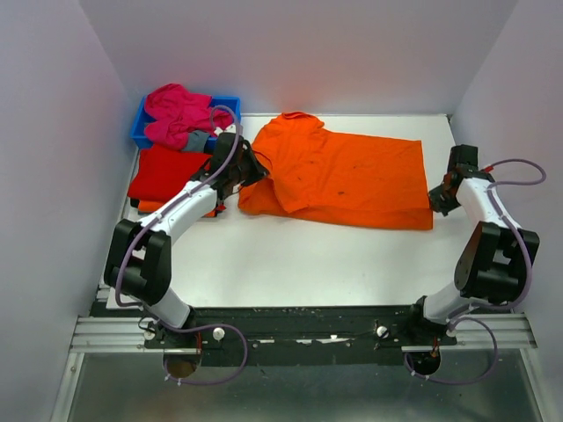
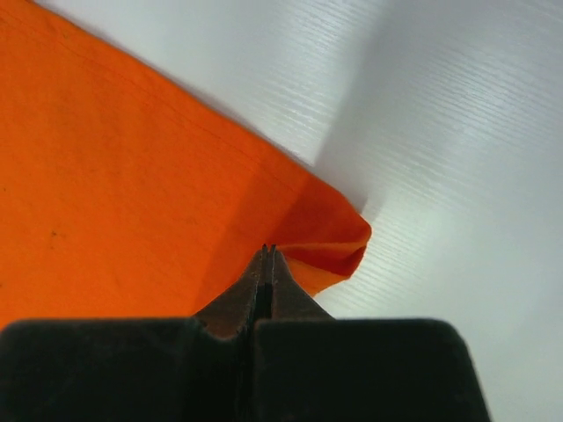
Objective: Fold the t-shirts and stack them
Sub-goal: Fold the flattened tshirt in 1/3 of the way
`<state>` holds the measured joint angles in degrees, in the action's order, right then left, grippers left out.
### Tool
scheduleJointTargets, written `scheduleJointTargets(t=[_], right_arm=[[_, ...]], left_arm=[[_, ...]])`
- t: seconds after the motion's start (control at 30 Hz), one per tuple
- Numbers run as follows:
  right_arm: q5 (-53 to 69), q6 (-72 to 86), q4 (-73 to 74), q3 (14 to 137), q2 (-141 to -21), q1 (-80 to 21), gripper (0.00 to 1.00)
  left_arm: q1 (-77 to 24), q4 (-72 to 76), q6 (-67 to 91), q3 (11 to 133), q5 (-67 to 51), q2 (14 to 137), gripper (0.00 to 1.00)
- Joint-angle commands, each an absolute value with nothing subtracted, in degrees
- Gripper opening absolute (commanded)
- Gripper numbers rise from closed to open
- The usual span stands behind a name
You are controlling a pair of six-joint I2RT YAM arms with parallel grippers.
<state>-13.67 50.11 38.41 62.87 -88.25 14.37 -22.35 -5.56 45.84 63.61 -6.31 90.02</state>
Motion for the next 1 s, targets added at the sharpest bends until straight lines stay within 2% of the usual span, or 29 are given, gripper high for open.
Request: scheduleJointTargets(t=[0.0,0.97], right_arm=[[-11.78,51.68,40.08,67.14,-92.89,14.77,0.01],[-10.28,52.91,43.15,80.85,-104.5,14.77,0.01]], left_arm=[[-21.18,-5.1,44.91,68.46,-7.38,93.51,0.0],[-17.84,-11.33,42.98,85.78,-9.84,107.31,0.0]])
